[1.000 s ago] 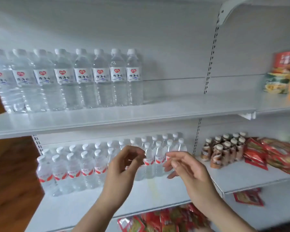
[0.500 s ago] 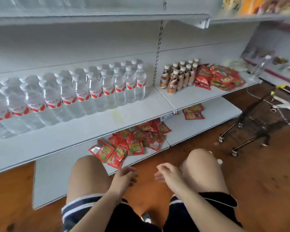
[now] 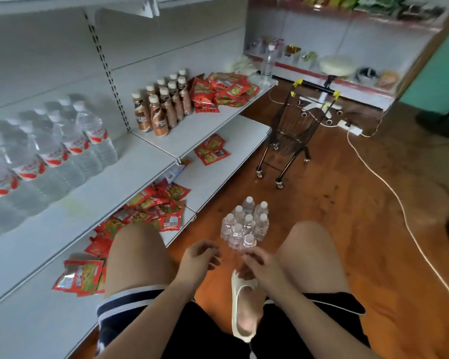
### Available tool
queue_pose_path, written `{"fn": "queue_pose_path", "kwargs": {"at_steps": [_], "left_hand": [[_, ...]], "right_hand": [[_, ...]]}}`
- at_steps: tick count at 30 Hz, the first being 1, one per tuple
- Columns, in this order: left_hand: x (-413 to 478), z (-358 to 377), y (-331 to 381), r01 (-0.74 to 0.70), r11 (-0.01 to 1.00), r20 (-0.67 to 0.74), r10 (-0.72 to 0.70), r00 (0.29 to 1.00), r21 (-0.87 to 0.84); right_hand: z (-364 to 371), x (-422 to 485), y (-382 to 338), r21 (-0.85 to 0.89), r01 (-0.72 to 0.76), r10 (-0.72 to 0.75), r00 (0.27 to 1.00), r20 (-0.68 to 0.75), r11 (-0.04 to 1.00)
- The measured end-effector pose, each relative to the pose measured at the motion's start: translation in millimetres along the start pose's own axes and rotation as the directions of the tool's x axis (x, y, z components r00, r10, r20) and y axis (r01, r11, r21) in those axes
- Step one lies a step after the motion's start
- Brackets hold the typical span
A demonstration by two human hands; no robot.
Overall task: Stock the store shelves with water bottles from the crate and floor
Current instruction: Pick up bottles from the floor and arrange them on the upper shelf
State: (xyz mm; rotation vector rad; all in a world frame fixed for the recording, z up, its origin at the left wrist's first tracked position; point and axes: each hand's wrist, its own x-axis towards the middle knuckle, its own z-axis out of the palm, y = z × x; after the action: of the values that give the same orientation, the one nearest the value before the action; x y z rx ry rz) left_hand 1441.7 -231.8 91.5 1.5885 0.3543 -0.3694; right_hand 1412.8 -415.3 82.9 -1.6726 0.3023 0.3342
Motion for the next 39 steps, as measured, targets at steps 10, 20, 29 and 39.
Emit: {"fn": "queue_pose_path", "kwargs": {"at_steps": [10,20,29,39], "left_hand": [[17,30,-3,0.002,1.0,0.119,0.001,0.993,-0.02],[85,78,22,0.033,0.995,0.204,-0.053,0.978,0.098],[243,138,3,0.107,0.905,0.249,-0.224,0.942,0.411],[299,136,-108,0.133,0.698,0.184,-0.36,0.915,0.704]], "right_hand": [[-11,3,1,0.003,-0.067,0.067,0.987,-0.146,0.998],[-59,79,6,0.052,-0.135,0.14,0.982,-0.125,0.99],[-126,243,63,-0.43,-0.219,0.16,0.972,-0.17,0.876],[-121,357,157,-0.873,-0.105,0.129,0.99,-0.049,0.475]]}}
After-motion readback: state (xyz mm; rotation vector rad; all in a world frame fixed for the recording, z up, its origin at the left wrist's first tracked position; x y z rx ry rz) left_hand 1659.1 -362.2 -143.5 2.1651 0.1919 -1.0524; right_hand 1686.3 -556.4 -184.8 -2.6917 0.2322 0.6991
